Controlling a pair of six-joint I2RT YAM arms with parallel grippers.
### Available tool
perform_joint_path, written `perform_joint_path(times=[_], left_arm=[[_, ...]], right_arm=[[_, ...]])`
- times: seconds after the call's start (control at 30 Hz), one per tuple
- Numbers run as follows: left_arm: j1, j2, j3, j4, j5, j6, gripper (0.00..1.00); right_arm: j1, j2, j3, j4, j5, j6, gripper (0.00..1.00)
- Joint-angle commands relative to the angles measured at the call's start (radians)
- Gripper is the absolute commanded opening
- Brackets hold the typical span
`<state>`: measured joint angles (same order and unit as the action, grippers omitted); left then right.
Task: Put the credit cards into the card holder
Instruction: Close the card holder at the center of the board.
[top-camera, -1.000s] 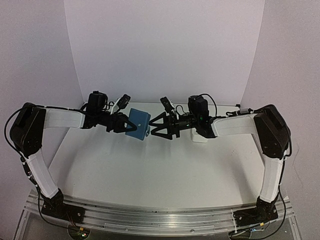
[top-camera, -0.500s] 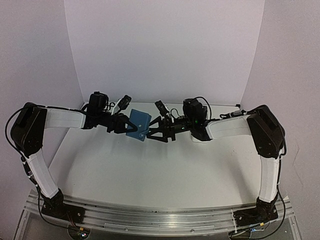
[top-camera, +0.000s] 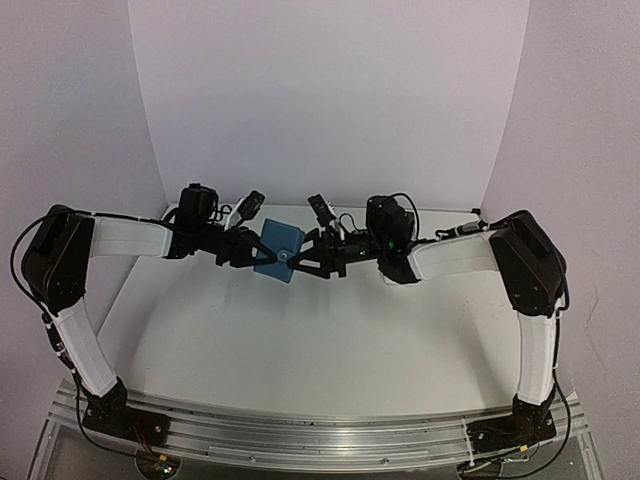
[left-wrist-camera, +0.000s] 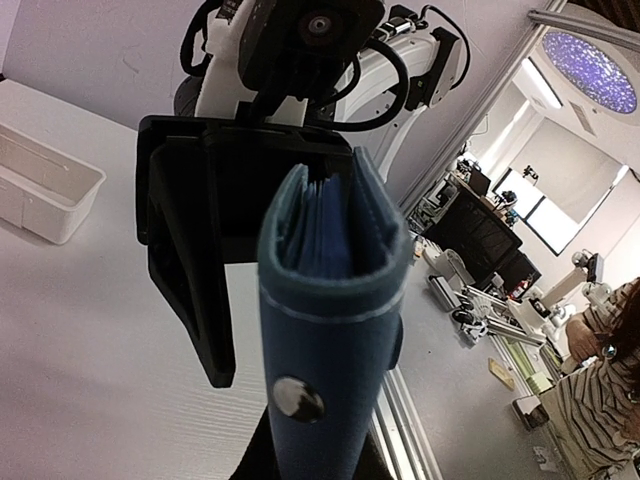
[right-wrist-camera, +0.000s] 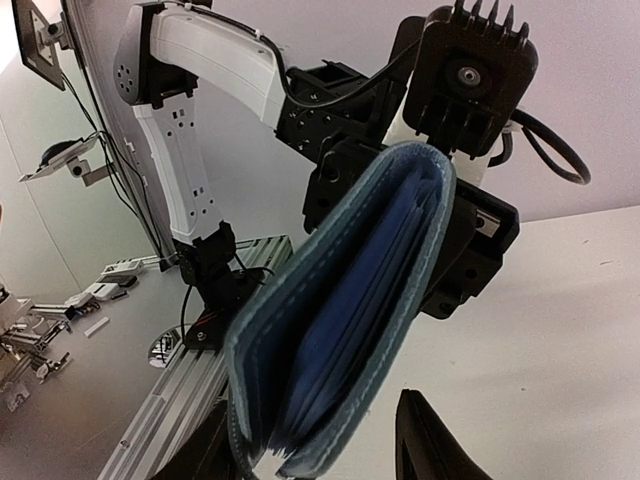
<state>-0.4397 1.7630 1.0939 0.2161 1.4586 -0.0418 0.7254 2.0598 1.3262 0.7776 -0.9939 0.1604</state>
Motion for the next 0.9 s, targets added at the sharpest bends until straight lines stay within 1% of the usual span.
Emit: perform_joint_path(times=[0.0,0.2,0.27,0.33,0.37,0.47,0.57,0.63,0.67,0.7,0.87], left_arm=[[-0.018,-0.016,0.053,-0.029,-0.024,0.063,0.0],[-0.022,-0.022,0.055,-0.06,-0.06,0.102,0.0],[-0.023,-0.023,0.057,-0.077,-0.059,0.116,0.0],[-0.023,-0.025,0.057,-0.081,-0.059,0.124,0.0],[-0.022,-0.026,0.057,-0.083,-0.061,0.126,0.0],[-0.022,-0.027,0.058,-0.087,-0.067,0.132,0.0],[-0.022,-0.026,0.057,-0.087,-0.066,0.135,0.0],[-0.022,-0.026,0.056,-0.089,-0.065,0.139,0.0],[-0.022,-0.028,0.055,-0.088,-0.066,0.142,0.0],[-0.022,-0.029,0.055,-0.089,-0.065,0.146,0.0],[-0.024,-0.034,0.06,-0.109,-0.08,0.183,0.0]], right_arm=[[0.006,0.026,0.047,0.037,0.037,0.05,0.47],[0.011,0.036,0.06,0.038,0.059,0.07,0.47],[0.011,0.036,0.062,0.037,0.063,0.074,0.44],[0.011,0.037,0.064,0.037,0.058,0.078,0.44],[0.011,0.04,0.067,0.035,0.047,0.085,0.47],[0.011,0.043,0.073,0.035,0.032,0.094,0.5],[0.008,0.043,0.073,0.034,0.024,0.095,0.5],[0.007,0.045,0.078,0.032,0.019,0.097,0.47],[0.006,0.05,0.082,0.032,0.018,0.101,0.44],[0.006,0.056,0.085,0.03,0.017,0.106,0.42],[0.006,0.082,0.109,0.02,0.021,0.135,0.4]])
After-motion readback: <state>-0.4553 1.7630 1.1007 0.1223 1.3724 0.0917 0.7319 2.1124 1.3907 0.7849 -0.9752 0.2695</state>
